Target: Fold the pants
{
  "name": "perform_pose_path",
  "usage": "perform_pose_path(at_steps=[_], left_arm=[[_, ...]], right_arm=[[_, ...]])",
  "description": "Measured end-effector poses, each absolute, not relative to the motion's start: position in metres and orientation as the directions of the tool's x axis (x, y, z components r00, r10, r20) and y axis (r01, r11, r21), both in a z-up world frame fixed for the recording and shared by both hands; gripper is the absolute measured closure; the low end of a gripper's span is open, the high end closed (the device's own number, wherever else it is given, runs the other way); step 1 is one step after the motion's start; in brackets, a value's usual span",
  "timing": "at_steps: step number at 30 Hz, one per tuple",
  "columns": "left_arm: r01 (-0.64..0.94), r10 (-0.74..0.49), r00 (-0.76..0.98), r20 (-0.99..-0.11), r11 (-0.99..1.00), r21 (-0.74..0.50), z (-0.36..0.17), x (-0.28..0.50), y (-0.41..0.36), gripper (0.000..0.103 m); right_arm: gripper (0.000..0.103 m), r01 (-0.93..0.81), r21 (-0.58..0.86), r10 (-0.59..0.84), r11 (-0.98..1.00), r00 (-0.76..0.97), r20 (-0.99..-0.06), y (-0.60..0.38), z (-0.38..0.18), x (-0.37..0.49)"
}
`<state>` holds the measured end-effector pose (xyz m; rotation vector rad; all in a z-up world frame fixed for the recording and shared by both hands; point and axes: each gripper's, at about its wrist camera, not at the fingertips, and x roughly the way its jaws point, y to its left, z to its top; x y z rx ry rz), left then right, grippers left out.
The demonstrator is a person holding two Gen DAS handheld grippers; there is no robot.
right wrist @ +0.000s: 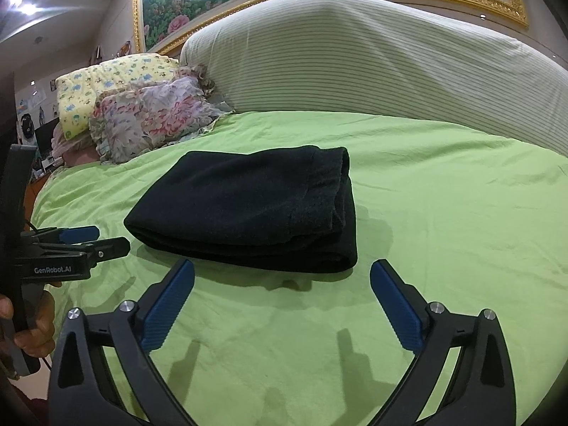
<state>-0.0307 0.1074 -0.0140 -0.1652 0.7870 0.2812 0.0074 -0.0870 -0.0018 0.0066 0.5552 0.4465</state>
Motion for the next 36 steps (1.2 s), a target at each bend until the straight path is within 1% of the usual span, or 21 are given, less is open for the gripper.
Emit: perform_pose_path(at_steps=[4,11,16,32,36], left_arm=[[-0.292,0.195,0.674,-0.712,0.956,-0.014,-0.014,-0.03,0.1,0.015],[-0.277,0.203,0.68,-0.704,0.961,0.01,-0.012,-0.028,0.091,0.013],[-0.265,0.209,0.696,-0.687,0.964,0.025,-0.01,-0.028,0.086,0.012],[-0.251,0.213,0.692,-0.69,0.967,0.046,-0.01,-0.022,0.083,0.012],[-0.259,0.212,0.691,-0.691,0.965,0.037,-0.011,-0.026,0.087,0.012]], right_arm=[[0.001,-0.424,0.108,0.416,0.899,0.75,-0.514,-0.082,-0.003,0.007],[0.0,-0.427,0.113,0.419,0.897,0.743,-0.522,-0.081,-0.005,0.01],[0.0,-0.426,0.111,0.417,0.898,0.741,-0.526,-0.079,-0.006,0.008],[0.0,-0.422,0.095,0.405,0.901,0.746,-0.529,-0.075,-0.005,0.006],[0.0,-0.473,0.103,0.454,0.875,0.728,-0.514,-0.067,0.002,0.007]])
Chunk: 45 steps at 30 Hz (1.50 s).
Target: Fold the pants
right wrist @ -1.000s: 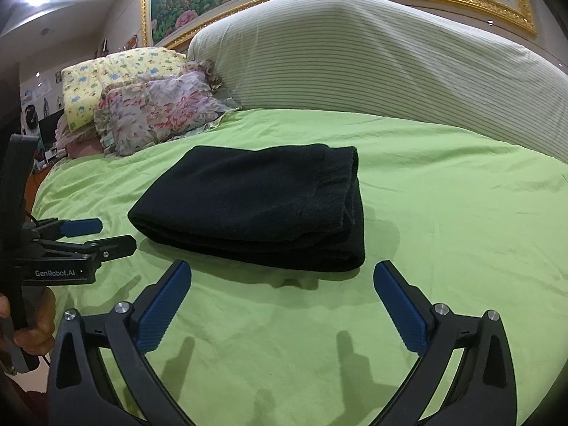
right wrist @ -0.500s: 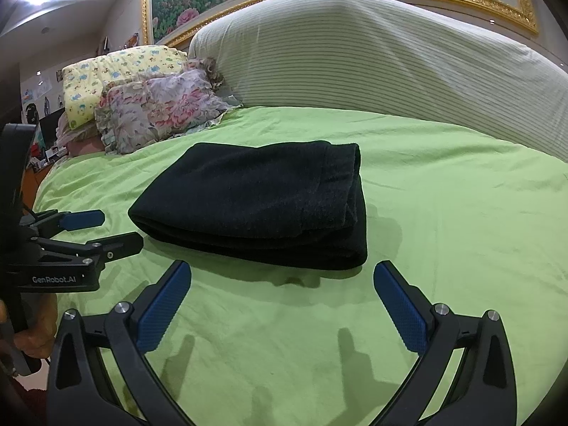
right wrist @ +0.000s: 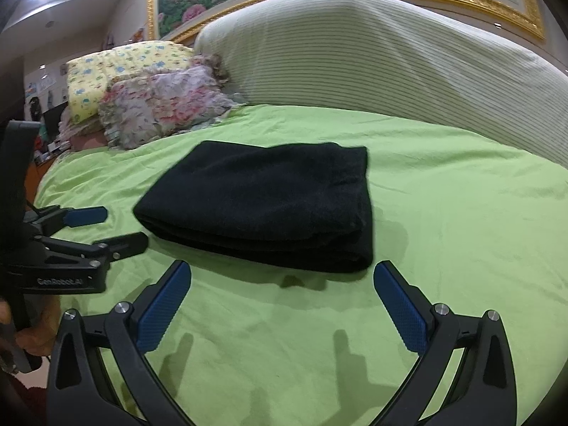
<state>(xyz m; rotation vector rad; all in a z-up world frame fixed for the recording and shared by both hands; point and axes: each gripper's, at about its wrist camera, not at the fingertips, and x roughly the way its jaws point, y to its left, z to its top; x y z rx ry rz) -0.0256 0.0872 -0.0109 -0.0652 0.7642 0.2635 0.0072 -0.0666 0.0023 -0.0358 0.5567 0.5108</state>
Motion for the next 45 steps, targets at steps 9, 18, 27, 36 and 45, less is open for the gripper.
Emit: perform_pose_path(at_steps=[9,18,27,36,45], left_arm=[[-0.304,0.234,0.689,-0.686,0.952,0.02,-0.006,-0.028,0.105,0.012],[-0.306,0.243,0.698,-0.673,0.952,0.027,-0.002,-0.025,0.105,0.011],[-0.286,0.234,0.698,-0.677,0.957,0.036,-0.003,-0.025,0.098,0.01],[-0.287,0.233,0.698,-0.677,0.957,0.033,-0.004,-0.027,0.1,0.01],[-0.285,0.227,0.696,-0.681,0.958,0.027,-0.004,-0.027,0.103,0.009]], right_arm=[[0.0,-0.448,0.14,0.446,0.883,0.709,-0.546,-0.056,-0.007,0.024],[0.0,-0.432,0.111,0.423,0.895,0.743,-0.519,-0.057,-0.006,0.015],[0.0,-0.42,0.136,0.429,0.897,0.755,-0.497,-0.064,0.001,0.015],[0.0,-0.429,0.133,0.437,0.894,0.762,-0.478,-0.061,0.007,0.012],[0.0,-0.462,0.102,0.451,0.881,0.754,-0.478,-0.053,0.014,0.015]])
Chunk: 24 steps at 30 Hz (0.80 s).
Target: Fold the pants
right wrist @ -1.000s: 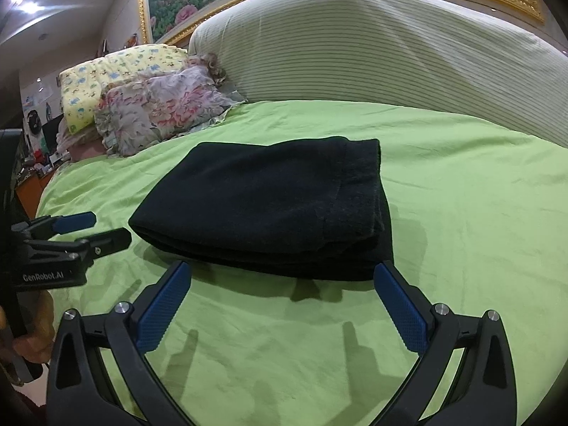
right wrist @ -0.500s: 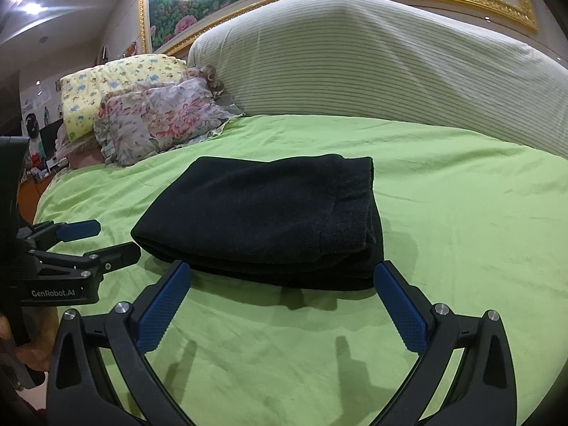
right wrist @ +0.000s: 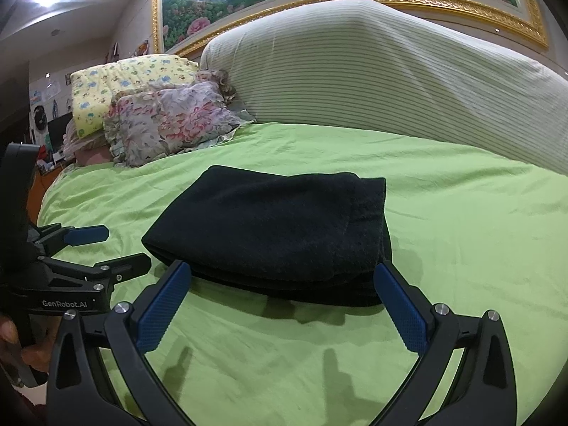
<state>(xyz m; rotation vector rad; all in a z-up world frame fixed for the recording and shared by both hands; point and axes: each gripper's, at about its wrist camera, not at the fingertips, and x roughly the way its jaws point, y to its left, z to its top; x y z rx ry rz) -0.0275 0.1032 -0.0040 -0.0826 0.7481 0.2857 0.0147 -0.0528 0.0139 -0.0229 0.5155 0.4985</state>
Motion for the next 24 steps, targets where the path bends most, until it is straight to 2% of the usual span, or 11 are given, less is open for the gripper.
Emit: perform_pose_path(at_steps=[24], left_arm=[[-0.274,0.202,0.703,-0.682,0.962,0.002,0.006,-0.018,0.106,0.009]], right_arm=[[0.0,-0.445,0.106,0.439,0.889,0.766,-0.469,-0.055,0.03,0.018]])
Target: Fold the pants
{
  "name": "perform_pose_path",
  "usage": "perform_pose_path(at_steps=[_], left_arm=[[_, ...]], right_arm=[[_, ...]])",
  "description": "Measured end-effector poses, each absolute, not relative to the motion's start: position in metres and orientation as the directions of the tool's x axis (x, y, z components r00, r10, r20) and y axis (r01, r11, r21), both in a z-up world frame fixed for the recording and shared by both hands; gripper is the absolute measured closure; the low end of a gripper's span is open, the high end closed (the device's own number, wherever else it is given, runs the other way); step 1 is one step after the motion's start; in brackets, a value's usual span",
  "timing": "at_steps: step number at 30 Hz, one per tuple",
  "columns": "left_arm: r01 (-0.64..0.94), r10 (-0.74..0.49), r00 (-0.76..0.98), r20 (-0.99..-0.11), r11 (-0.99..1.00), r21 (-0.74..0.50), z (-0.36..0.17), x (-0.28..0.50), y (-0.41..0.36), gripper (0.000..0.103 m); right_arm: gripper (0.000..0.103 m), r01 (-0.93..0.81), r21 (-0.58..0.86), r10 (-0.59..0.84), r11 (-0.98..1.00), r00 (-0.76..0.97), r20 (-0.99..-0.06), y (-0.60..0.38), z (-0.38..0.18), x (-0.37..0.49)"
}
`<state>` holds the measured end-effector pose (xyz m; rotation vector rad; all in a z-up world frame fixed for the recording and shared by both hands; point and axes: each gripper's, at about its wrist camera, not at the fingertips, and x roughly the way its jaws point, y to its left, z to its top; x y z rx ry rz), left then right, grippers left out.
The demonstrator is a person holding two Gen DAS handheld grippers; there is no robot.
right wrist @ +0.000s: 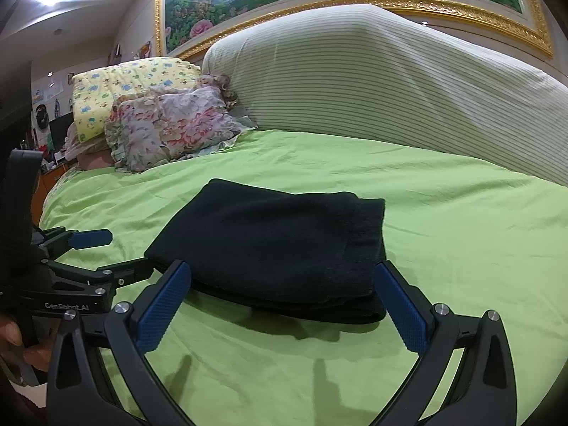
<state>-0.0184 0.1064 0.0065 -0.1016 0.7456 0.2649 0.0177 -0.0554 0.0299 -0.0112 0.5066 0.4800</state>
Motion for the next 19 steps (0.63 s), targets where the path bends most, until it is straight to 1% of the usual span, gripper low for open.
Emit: perform_pose_path(at_steps=[7,19], left_arm=[[-0.276,0.195,0.72,-0.666,0.961,-0.016,0.015,-0.009,0.109,0.009],[-0.287,0.211,0.692,-0.69,0.958,0.005,0.016,-0.003,0.105,0.009]], right_arm=[[0.0,-0.411,0.129,0.421,0.903,0.78,-0.463,-0.07,0.04,0.026],[0.0,-0.411,0.17,0.44,0.896,0.768,-0.466,-0.071,0.036,0.026]])
